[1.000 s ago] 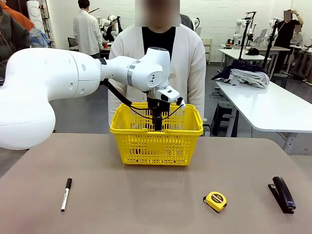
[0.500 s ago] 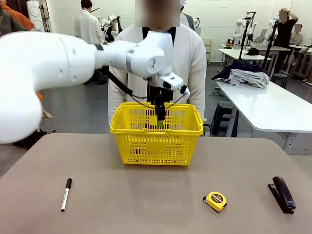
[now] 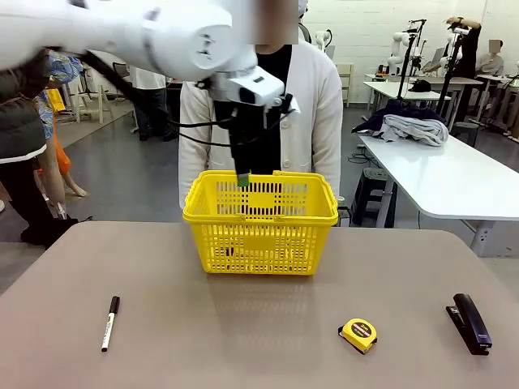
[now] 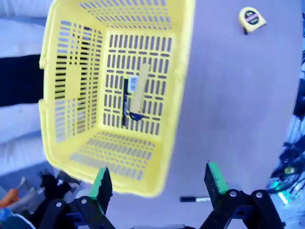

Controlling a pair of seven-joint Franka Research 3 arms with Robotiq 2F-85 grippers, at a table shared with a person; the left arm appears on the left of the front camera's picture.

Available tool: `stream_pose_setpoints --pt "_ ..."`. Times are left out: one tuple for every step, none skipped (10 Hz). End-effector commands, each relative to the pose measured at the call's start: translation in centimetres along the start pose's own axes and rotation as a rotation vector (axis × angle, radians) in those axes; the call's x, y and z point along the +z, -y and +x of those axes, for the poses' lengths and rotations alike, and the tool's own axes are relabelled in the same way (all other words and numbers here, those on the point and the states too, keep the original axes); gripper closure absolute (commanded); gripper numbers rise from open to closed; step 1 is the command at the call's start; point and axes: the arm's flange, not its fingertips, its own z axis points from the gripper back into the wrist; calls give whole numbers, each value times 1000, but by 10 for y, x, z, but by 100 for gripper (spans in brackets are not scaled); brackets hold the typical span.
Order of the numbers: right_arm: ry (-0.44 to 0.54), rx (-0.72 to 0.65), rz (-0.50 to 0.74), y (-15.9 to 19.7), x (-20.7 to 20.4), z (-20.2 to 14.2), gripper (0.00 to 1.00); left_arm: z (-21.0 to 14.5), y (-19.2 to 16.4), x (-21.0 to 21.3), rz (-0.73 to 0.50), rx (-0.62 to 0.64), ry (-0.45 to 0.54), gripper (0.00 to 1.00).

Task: Place the items the person wants into the basket.
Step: Pick up the item the person points to and place it in the Market Basket.

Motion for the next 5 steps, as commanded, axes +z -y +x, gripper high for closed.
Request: stream_pose_setpoints --pt "21 12 16 0 1 1 0 -69 64 3 52 67 61 0" --pt "21 12 16 0 1 1 0 -84 77 5 59 105 83 0" --pt "21 12 16 0 1 1 0 -104 86 3 51 142 90 0" --pt "21 12 16 0 1 1 0 -110 89 -6 31 166 93 0" --pt "21 12 16 0 1 1 0 -113 91 -14 7 180 87 0"
